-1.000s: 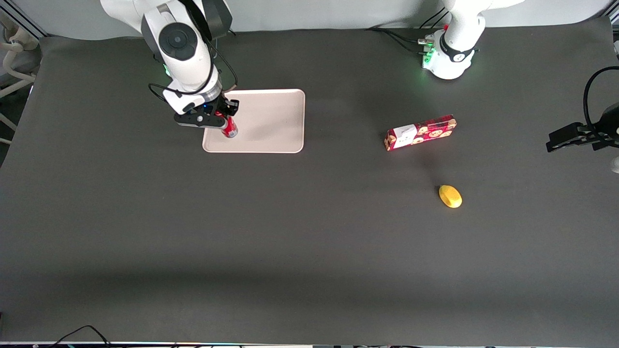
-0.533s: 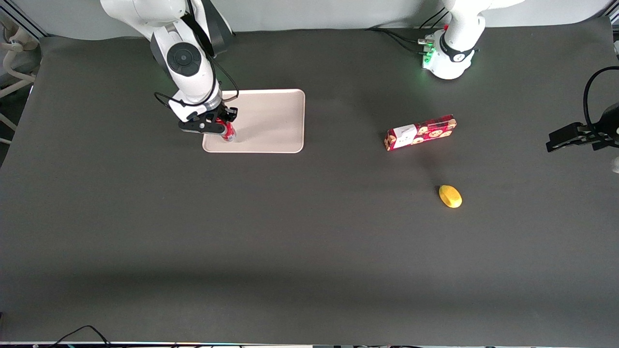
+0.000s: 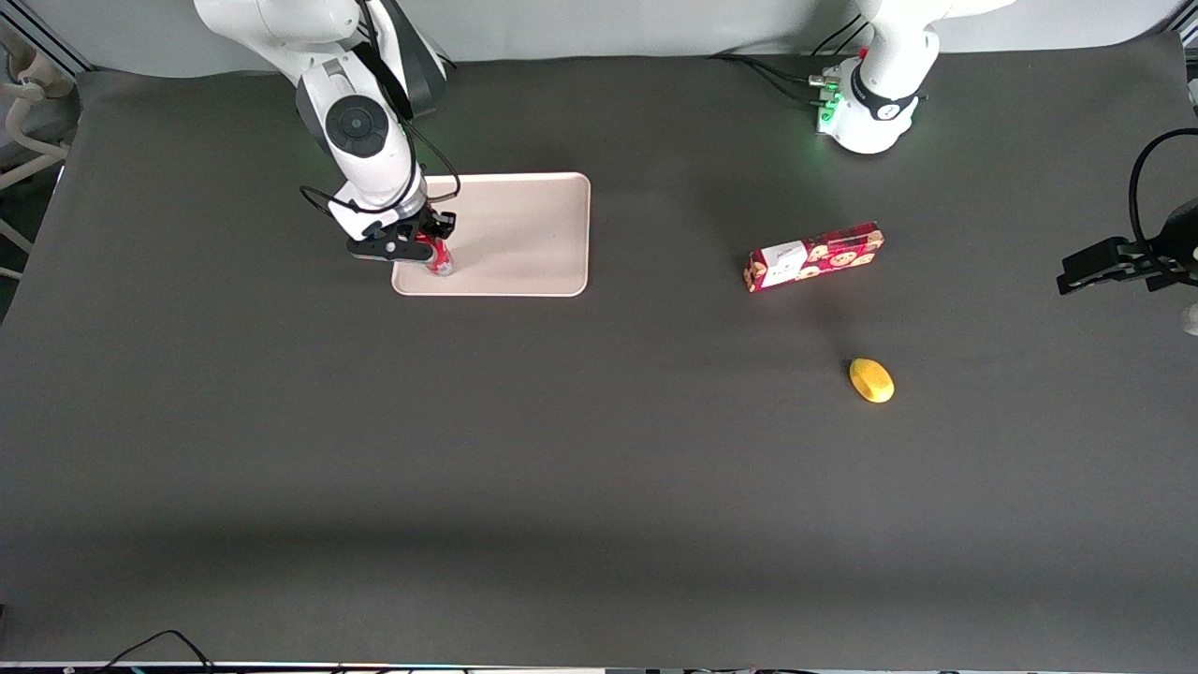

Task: Place coke bottle on tray
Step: 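Lower the bottle upright onto the tray and open the right gripper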

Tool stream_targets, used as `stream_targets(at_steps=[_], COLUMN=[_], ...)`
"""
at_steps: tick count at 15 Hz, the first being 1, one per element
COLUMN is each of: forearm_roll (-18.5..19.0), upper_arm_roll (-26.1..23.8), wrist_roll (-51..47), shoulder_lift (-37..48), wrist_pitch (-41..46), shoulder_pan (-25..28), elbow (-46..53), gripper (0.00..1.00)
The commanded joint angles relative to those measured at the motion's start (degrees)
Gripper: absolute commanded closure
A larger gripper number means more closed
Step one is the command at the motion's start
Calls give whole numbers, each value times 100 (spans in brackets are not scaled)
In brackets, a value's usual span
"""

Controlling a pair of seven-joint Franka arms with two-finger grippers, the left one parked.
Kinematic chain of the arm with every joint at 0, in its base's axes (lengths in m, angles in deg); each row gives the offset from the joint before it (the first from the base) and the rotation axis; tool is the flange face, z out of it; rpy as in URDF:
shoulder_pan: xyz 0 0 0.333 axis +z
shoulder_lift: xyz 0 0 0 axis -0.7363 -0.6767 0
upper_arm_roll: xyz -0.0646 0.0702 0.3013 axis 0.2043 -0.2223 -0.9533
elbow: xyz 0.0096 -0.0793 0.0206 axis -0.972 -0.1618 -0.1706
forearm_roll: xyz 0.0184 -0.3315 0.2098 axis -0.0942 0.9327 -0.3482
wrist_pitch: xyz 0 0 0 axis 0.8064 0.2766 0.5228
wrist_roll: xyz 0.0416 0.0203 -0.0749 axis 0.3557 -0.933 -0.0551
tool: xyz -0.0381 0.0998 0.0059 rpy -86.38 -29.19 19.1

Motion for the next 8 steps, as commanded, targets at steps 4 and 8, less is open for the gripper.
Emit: stream_targets(at_steps=[4, 8], forearm_roll=[-103, -103], upper_arm_roll=[-31, -93], wrist_roll=[144, 74], shoulder_lift=[172, 189], wrist_pitch=[-155, -173], shoulder_pan=[46, 46], elbow=[-135, -126], gripper=[9, 0])
